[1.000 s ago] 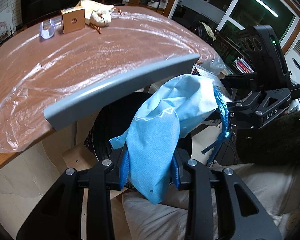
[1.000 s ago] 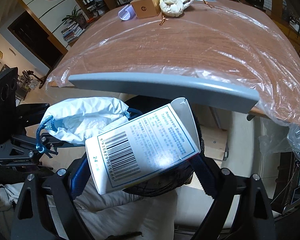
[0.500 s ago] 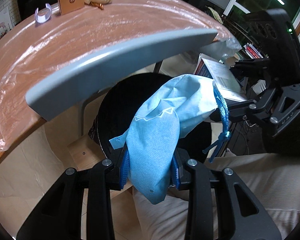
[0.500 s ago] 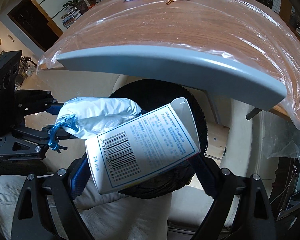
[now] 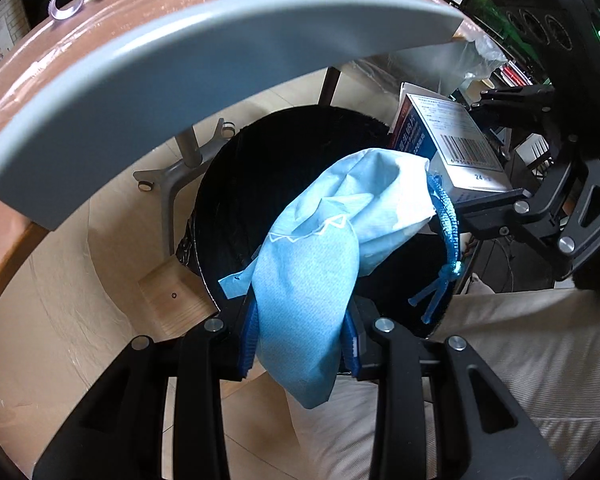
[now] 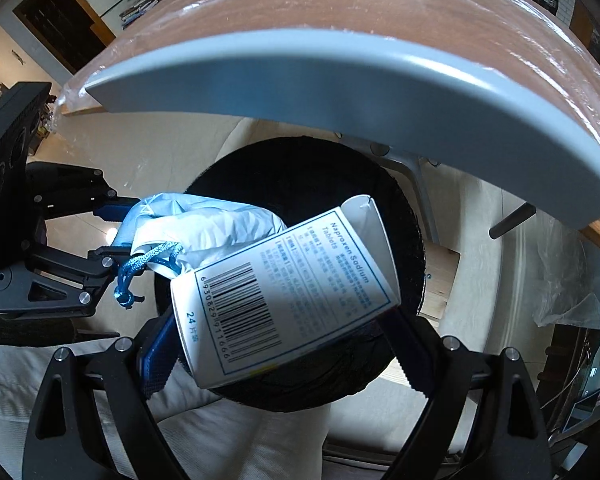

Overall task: Collect trash
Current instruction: 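Open the left tool dropping the blue bag while the right tool drops the white box into the bin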

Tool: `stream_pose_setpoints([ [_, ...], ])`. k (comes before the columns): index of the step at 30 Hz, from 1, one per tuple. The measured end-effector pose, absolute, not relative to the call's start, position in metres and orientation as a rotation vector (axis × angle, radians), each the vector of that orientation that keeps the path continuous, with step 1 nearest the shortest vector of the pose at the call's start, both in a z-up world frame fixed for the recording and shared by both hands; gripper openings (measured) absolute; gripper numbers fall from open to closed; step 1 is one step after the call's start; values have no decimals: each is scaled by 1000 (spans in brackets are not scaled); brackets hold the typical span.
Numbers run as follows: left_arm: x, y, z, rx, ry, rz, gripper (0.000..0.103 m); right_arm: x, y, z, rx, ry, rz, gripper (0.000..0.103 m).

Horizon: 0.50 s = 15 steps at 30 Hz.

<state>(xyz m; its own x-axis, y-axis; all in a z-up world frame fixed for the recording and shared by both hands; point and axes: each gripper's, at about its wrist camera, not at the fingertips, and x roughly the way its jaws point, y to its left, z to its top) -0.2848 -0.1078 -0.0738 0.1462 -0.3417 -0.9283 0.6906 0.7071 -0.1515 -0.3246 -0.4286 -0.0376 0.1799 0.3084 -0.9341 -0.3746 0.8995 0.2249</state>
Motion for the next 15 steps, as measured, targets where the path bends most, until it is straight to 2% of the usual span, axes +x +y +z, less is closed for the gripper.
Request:
stream_pose_setpoints([
  [15,-279,-133,-93,385,1244,-748,35,-311,-421,-58,-91,1347,448,89],
])
